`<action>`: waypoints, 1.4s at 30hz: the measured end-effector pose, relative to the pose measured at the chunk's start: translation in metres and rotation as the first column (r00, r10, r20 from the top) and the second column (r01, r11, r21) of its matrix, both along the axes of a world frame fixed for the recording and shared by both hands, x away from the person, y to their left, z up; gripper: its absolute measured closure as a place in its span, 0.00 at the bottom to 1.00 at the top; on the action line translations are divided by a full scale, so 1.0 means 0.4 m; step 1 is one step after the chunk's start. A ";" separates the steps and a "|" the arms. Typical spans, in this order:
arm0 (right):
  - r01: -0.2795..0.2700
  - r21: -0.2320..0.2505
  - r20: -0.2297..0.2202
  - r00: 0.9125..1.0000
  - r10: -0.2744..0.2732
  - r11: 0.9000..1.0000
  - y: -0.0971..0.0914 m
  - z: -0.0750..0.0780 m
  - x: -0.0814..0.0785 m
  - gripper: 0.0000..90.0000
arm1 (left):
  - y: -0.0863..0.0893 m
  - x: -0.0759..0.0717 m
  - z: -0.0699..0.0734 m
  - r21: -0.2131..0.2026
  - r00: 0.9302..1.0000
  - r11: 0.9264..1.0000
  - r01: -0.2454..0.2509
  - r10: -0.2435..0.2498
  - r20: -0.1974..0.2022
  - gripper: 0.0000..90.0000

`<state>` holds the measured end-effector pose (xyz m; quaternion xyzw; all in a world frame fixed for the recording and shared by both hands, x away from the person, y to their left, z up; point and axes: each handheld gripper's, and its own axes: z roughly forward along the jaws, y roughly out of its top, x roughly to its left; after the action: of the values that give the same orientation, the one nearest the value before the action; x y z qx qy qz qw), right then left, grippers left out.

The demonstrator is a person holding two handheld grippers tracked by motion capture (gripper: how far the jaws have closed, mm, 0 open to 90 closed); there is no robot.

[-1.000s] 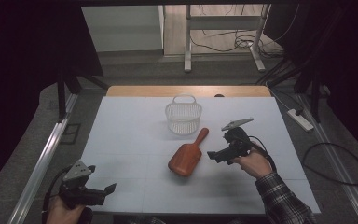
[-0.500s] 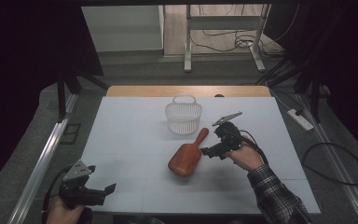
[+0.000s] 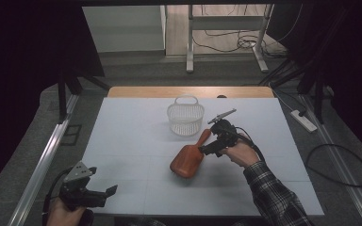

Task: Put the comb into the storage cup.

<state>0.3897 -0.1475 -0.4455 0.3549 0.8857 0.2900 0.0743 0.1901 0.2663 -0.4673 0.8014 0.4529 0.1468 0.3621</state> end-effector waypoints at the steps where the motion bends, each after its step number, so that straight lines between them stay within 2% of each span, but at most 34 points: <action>1: -0.001 -0.006 -0.002 1.000 0.001 1.000 0.004 0.000 0.003 0.00 | 0.000 0.000 0.000 0.001 1.000 1.000 0.000 0.000 0.000 0.01; 7: 0.007 -0.035 -0.031 0.999 -0.009 0.999 0.036 -0.004 0.025 0.00 | 0.000 0.000 0.000 -0.001 1.000 1.000 0.002 -0.002 0.000 0.01; 16: -0.007 -0.098 -0.010 1.000 0.006 0.995 0.081 -0.012 0.049 0.00 | 0.001 0.000 0.000 -0.001 1.000 1.000 0.006 -0.006 -0.001 0.01; 31: -0.007 -0.132 -0.034 0.999 0.003 0.991 0.122 -0.031 0.085 0.00 | 0.002 0.000 0.000 -0.008 1.000 1.000 0.008 -0.008 -0.001 0.01; 35: 0.006 -0.134 -0.026 1.000 -0.010 0.991 0.123 -0.032 0.092 0.11 | 0.003 0.000 0.000 -0.009 1.000 1.000 0.008 -0.008 0.000 0.01; 39: 0.011 -0.125 -0.019 1.000 -0.014 0.992 0.120 -0.028 0.097 0.27 | 0.003 0.000 0.000 -0.009 1.000 1.000 0.008 -0.008 0.000 0.01; 42: -0.015 -0.126 -0.029 1.000 0.011 0.992 0.119 -0.027 0.101 0.45 | 0.003 0.000 0.000 -0.010 1.000 1.000 0.007 -0.007 0.000 0.01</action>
<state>0.4300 -0.0999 -0.4561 0.3478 0.9055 0.2289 0.0819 0.1900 0.2674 -0.4674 0.8011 0.4506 0.1433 0.3669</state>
